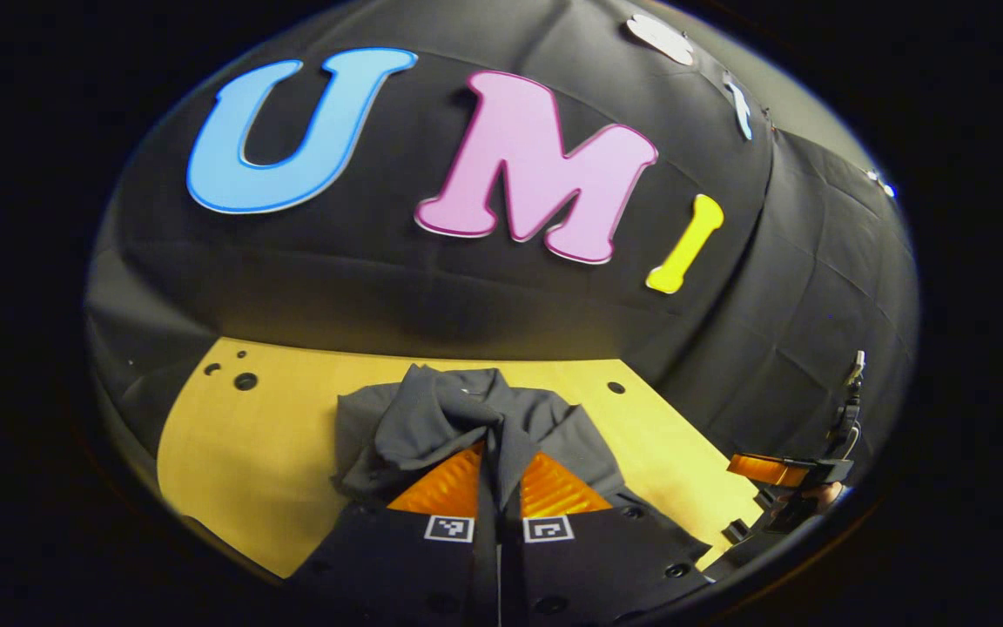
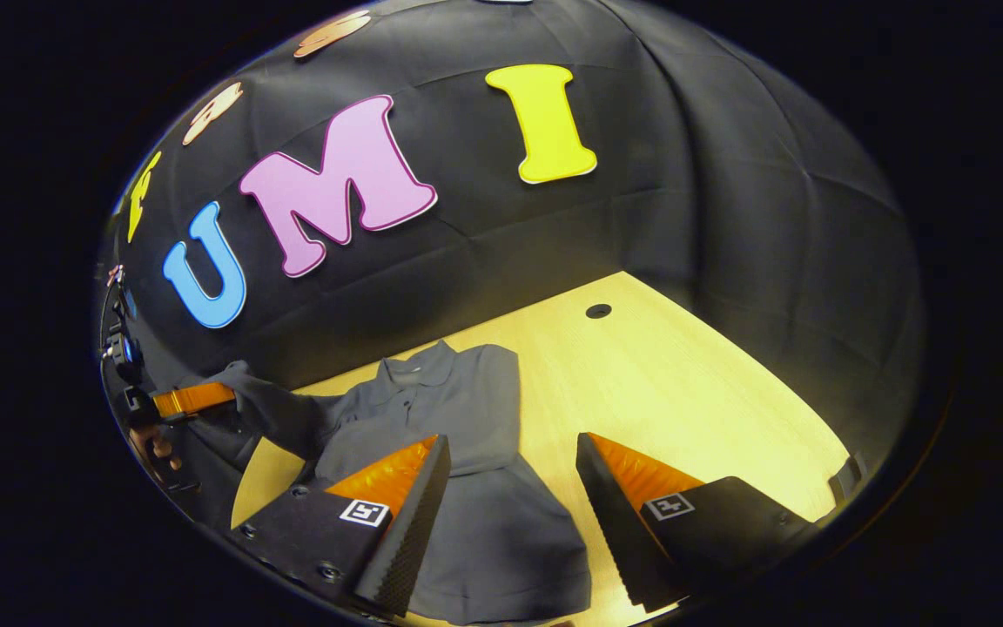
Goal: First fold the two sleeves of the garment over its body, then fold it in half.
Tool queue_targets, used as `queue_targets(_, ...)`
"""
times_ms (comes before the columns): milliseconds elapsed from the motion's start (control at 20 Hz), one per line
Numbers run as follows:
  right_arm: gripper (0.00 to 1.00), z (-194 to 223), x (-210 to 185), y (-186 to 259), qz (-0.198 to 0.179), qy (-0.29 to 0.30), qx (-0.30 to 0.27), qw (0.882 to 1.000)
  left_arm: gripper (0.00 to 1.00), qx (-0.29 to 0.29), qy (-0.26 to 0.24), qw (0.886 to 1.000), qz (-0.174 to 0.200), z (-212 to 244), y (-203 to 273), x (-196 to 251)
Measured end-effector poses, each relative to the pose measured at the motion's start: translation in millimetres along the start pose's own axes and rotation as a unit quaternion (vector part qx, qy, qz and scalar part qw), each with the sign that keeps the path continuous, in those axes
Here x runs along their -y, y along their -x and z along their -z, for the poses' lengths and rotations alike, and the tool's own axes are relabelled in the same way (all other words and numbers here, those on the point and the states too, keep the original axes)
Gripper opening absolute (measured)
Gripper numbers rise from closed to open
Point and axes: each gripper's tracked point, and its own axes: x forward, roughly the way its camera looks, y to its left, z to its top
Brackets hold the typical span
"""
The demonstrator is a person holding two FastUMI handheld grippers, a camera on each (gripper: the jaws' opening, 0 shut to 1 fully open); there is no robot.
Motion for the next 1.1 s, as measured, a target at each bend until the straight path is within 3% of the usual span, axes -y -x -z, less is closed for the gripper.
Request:
queue_targets(300, 0.91, 4.2, 25.3, -7.4, -0.003, -0.009, -0.021, 1.0, 0.06, -0.03, -0.018, 0.999, 0.034, 35.6, -54.4, 62.8)
queue_targets(800, 0.91, 24.4, 62.2, -21.8, -0.008, -0.01, -0.063, 0.998, 0.08, -0.112, -0.03, 0.993, 0.002, 134.1, -136.8, 76.9)
queue_targets(950, 0.91, 29.9, 72.6, -26.8, -0.005, -0.014, -0.072, 0.997, 0.2, -0.138, -0.036, 0.99, 0.001, 165.7, -152.4, 81.6)
queue_targets(1100, 0.9, 33.5, 78.5, -28.9, -0.004, -0.017, -0.078, 0.997, 0.22, -0.156, -0.04, 0.987, 0.002, 182.5, -159.3, 86.3)
